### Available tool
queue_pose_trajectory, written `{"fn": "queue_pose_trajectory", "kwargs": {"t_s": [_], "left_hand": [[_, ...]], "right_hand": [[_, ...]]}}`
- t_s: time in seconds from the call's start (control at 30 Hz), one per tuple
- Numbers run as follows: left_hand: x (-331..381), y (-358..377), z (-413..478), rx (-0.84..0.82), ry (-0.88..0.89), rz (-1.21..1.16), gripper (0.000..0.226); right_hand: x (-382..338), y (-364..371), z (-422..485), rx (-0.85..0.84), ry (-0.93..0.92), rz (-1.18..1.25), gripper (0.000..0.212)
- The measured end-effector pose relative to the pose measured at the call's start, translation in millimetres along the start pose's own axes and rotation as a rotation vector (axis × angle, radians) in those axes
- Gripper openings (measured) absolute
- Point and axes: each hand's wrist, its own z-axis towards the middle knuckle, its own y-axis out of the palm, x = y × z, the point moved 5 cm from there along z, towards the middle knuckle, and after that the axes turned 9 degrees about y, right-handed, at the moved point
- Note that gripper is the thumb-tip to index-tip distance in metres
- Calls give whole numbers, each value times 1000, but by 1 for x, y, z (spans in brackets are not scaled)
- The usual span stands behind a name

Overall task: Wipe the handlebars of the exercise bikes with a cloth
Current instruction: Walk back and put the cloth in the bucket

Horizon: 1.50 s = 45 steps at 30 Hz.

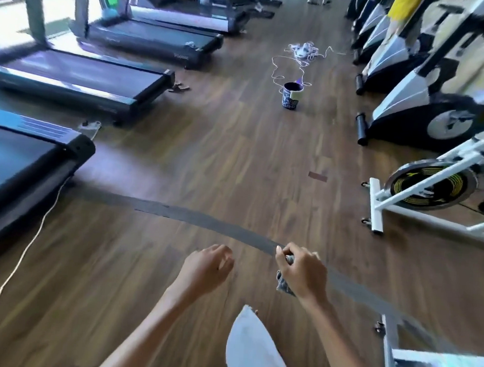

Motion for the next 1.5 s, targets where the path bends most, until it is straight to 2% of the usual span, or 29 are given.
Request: {"fn": "queue_pose_trajectory", "kwargs": {"t_s": [0.17, 0.3, 0.4, 0.5, 0.67, 0.8, 1.0, 1.23, 1.5], "left_hand": [[-19, -37, 148, 37, -20, -8, 31], [-43, -71, 253, 60, -41, 0, 27], [-78, -87, 340, 57, -69, -4, 28], [-111, -104, 418, 73, -63, -10, 27], [-164, -146, 568, 8, 5, 3, 29], [-190, -180, 682, -76, 62, 37, 28], [-217, -201, 854, -150, 137, 77, 28], [-234, -224, 1068, -195, 67, 105, 32], [-239, -277, 1278, -115, 18, 53, 28]], "right_hand": [[-17, 37, 156, 16, -51, -43, 41], [-41, 62, 269, 17, -91, -106, 31], [-56, 93, 359, -10, -87, -109, 31], [-72, 120, 434, 33, -87, -164, 31], [-90, 182, 576, -89, 53, -226, 37], [-108, 207, 680, -113, 154, -237, 34], [-98, 252, 829, -189, 248, -273, 34], [-79, 306, 1035, -277, 280, -258, 35], [-82, 344, 1263, -289, 221, -268, 37]]}}
